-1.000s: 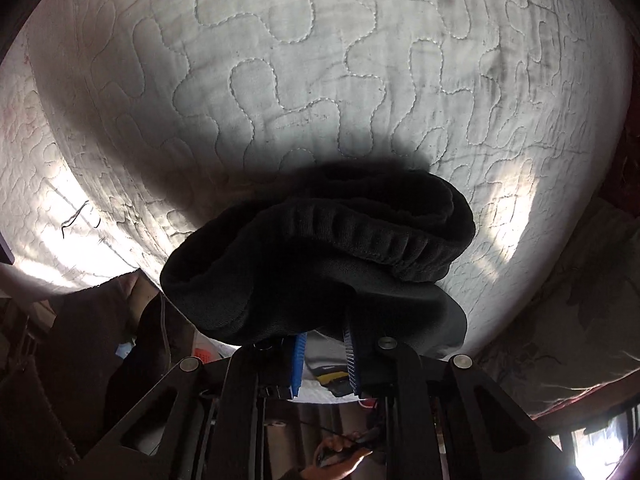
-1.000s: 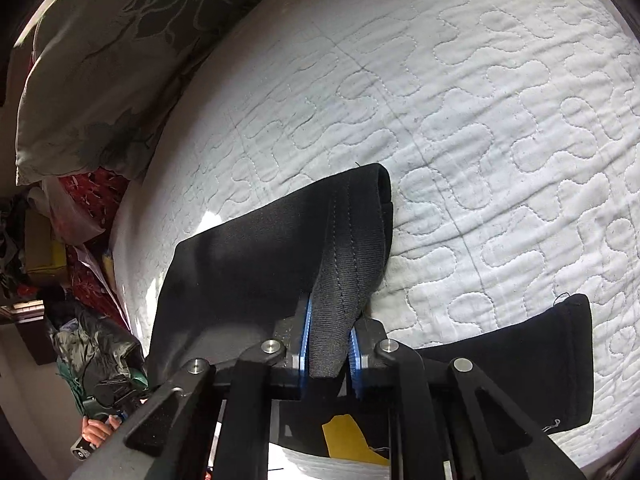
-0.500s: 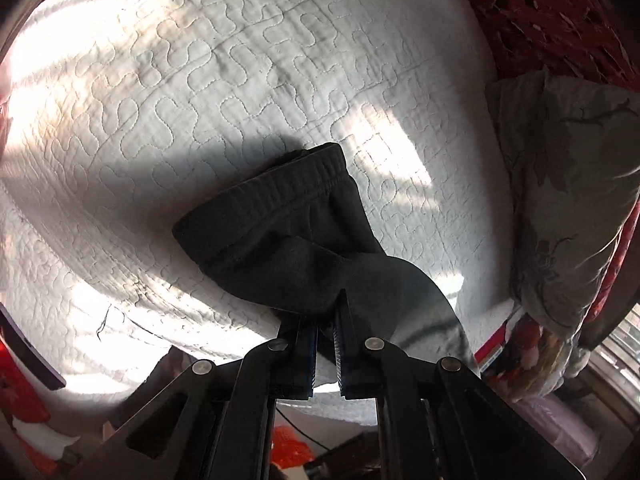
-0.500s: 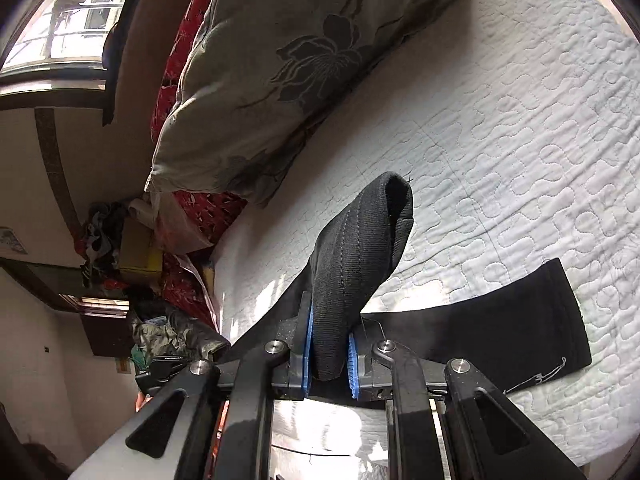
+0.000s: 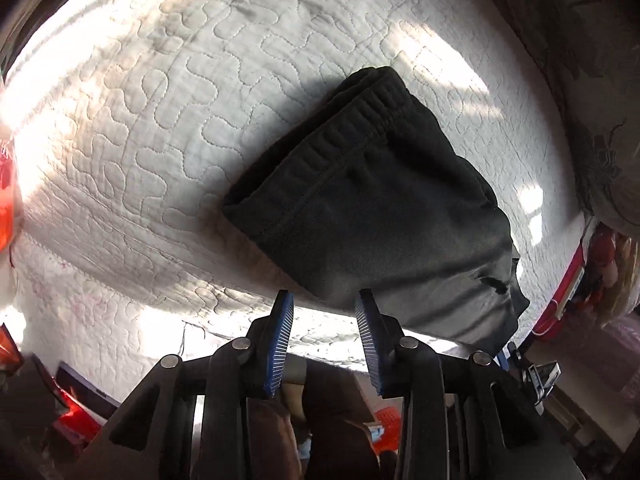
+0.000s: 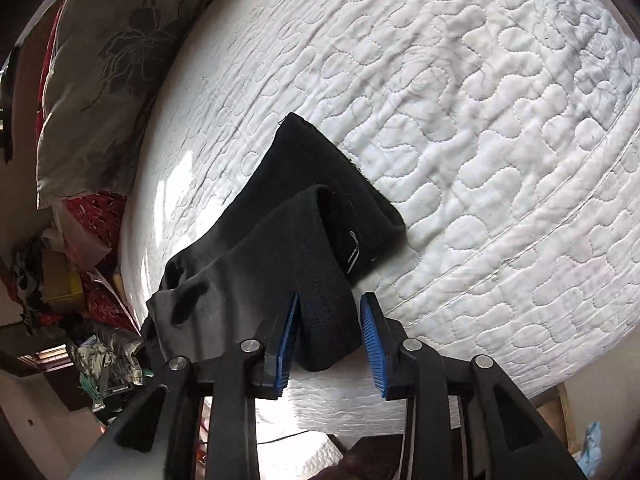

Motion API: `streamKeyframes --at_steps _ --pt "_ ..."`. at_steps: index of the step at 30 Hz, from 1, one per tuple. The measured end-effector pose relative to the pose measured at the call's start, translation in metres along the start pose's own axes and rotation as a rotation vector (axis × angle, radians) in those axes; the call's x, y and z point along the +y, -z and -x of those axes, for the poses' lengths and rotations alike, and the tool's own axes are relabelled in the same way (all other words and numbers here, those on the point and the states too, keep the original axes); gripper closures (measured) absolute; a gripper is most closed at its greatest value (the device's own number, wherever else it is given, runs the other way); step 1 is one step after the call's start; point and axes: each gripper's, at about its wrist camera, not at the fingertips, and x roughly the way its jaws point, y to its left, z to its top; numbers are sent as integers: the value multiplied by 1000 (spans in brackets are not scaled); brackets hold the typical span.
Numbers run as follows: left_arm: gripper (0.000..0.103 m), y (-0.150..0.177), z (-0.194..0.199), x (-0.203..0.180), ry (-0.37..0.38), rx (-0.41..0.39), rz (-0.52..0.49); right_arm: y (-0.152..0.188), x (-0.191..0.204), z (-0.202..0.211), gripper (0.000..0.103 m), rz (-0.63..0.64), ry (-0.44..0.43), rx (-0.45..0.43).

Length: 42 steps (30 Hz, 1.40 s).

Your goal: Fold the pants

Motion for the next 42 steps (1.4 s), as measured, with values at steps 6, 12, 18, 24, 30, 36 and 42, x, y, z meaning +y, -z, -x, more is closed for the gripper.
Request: streamKeyframes --at_steps 6,12,18,24,30,36,42 --pt "32 -13 61 -35 -77 -187 -210 -19 15 26 47 73 -22 -82" --pt "32 -42 32 -59 -179 -160 -340 -25 43 -1 47 211 50 -67" --pt "31 -69 -4 -56 -123 -109 -302 -21 44 -20 47 216 90 -39" --pt "30 -92 -29 -50 -131 -49 -286 -16 45 -31 47 215 89 -12" --pt "35 -83 -37 -58 -101 -30 -341 -15 44 -34 47 222 66 -1" --pt "86 -77 -22 -52 -141 -85 -278 -13 59 -38 94 285 127 -11" --pt "96 -59 23 -46 -42 -182 -224 -15 90 9 94 300 -15 -106"
